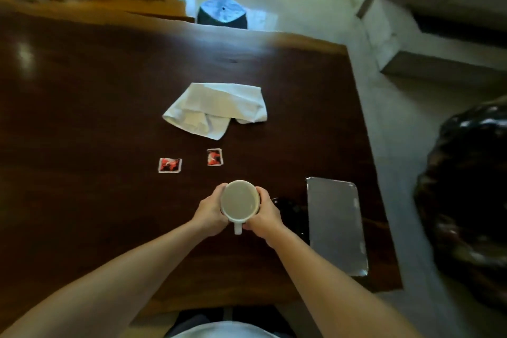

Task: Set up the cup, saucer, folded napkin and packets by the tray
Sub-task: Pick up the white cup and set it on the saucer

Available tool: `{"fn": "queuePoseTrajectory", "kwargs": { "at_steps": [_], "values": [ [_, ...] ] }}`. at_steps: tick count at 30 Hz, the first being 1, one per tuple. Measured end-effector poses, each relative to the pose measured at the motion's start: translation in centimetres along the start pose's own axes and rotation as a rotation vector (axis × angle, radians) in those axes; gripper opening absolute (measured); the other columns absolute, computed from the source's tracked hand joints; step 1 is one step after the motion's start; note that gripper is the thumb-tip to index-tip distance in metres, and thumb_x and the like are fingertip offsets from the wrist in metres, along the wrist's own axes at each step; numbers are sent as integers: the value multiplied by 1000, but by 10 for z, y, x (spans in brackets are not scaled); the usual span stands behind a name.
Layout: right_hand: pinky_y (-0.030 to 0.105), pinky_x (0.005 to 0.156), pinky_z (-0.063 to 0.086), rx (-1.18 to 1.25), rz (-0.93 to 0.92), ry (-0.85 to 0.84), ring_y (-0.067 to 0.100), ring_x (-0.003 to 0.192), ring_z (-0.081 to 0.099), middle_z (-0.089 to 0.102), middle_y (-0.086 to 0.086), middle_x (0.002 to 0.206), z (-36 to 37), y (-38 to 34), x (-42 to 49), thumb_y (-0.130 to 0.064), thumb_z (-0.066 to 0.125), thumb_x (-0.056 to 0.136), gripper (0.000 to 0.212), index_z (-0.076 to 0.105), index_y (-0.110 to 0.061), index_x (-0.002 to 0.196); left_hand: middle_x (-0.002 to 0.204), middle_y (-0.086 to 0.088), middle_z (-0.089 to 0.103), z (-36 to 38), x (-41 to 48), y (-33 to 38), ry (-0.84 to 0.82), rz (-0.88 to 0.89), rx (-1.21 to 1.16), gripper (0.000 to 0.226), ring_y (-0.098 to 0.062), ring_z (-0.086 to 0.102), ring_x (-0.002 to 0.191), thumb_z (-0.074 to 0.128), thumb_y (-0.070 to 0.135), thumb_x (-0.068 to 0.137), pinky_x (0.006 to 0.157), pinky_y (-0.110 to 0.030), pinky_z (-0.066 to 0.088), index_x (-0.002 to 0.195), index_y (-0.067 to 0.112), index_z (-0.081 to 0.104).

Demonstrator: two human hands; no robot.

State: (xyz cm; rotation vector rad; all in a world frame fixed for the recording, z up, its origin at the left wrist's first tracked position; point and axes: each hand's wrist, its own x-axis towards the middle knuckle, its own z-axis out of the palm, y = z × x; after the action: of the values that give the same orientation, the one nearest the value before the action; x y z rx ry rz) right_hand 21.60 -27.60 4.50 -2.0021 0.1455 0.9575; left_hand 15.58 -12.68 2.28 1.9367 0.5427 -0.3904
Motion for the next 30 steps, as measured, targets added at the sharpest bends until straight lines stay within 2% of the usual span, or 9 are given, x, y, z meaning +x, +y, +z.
{"fn": "queuePoseTrajectory", "kwargs": {
  "at_steps": [3,6,8,11,15,19,25,28,30],
  "values": [
    [29,66,60,79,28,62,10,91,56,51,-15,106,-34,22,-6,-18,78,83,71,39,-41,138,107,9,60,32,8,25,-78,19,24,85,-16,61,100,85,20,65,76,-30,50,136,37,42],
    [20,56,51,101,58,106,7,88,53,50,-13,110,-59,43,-12,-14,74,86,70,38,-42,139,107,10,59,61,13,39,-123,28,59,82,-18,62,102,83,14,70,79,-34,54,137,37,42],
    [23,59,53,92,67,135,9,91,55,51,-9,115,-70,56,-15,-13,73,87,70,37,-41,140,111,7,60,78,14,45,-145,29,80,81,-19,62,104,83,13,71,82,-35,55,137,36,42],
    [36,74,61,78,87,156,17,105,57,52,-3,124,-81,72,-17,-10,72,88,71,37,-40,141,118,3,60,97,13,49,-175,5,96,84,-22,62,109,83,10,71,88,-41,57,140,34,40],
    [43,84,62,51,111,133,22,115,54,50,2,132,-94,88,-15,-2,71,87,75,36,-37,143,127,-4,61,118,13,50,-166,-15,112,87,-24,60,114,82,7,72,90,-41,55,143,30,39],
    [43,83,62,77,133,94,21,114,51,47,3,135,-106,100,-8,-2,71,88,73,37,-35,144,123,-4,61,133,12,52,-160,-65,91,88,-24,62,106,83,9,71,82,-43,60,143,31,39],
    [43,84,62,39,136,61,23,119,52,49,3,133,-111,112,5,0,73,86,78,37,-37,144,119,-2,62,150,17,44,-104,-115,42,85,-19,64,98,85,8,71,65,-29,58,140,30,41],
    [43,80,63,44,141,46,21,115,52,49,1,130,-110,119,14,-2,73,86,74,39,-39,141,118,-2,62,156,18,38,-78,-135,38,84,-23,64,101,84,9,72,76,-41,62,140,31,41],
    [37,72,64,67,136,22,17,106,54,49,-3,127,-109,122,19,-6,73,87,73,38,-41,140,117,1,61,160,18,35,-59,-146,22,84,-22,63,104,85,11,72,78,-41,61,140,32,41]
  ]
}}
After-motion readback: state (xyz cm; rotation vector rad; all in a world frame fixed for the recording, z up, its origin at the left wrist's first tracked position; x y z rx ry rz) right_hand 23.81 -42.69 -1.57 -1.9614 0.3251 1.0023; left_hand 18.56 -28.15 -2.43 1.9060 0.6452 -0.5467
